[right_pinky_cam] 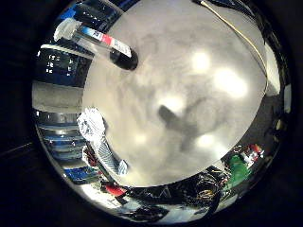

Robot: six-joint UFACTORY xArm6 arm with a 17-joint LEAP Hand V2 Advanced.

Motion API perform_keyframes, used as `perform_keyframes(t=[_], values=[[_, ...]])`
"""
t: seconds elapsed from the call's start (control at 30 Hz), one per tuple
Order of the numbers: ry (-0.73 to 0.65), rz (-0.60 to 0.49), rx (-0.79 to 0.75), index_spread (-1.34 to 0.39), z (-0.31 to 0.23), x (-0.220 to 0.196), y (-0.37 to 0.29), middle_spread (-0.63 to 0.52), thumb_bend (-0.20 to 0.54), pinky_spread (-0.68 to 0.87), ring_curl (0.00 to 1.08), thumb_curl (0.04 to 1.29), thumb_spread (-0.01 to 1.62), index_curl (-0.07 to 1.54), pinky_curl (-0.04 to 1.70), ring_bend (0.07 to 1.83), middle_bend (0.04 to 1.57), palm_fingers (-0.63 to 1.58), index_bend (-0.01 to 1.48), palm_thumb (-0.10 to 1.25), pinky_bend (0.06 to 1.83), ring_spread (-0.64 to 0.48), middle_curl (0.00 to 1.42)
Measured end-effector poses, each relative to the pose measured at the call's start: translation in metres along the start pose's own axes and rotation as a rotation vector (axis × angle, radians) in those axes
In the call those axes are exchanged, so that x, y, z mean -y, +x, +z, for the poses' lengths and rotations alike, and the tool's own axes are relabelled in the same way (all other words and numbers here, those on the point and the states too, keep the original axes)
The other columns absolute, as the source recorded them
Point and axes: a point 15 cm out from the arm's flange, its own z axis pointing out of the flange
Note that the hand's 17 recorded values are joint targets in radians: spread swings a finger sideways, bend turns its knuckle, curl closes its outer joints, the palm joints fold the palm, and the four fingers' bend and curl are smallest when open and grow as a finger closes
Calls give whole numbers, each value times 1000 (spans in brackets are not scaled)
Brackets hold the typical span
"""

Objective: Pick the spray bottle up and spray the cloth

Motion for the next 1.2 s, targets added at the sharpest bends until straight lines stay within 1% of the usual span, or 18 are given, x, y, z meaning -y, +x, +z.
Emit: perform_keyframes(t=[0.37, 0.87, 1.2], values=[[-3, -4, 5, -160, 11, 28, 8, 152, -26, 381, 276, 290, 1000, 250, 313, 393, 223, 38, 146, 494, 445, 175, 358], [-35, -7, 1, -160, 44, 46, 21, 144, -25, 382, 272, 287, 1000, 256, 310, 387, 232, 53, 149, 497, 428, 174, 357], [-33, -18, 10, -161, 73, 76, 13, 135, -25, 380, 272, 292, 1000, 258, 306, 386, 243, 77, 150, 504, 413, 175, 359]])
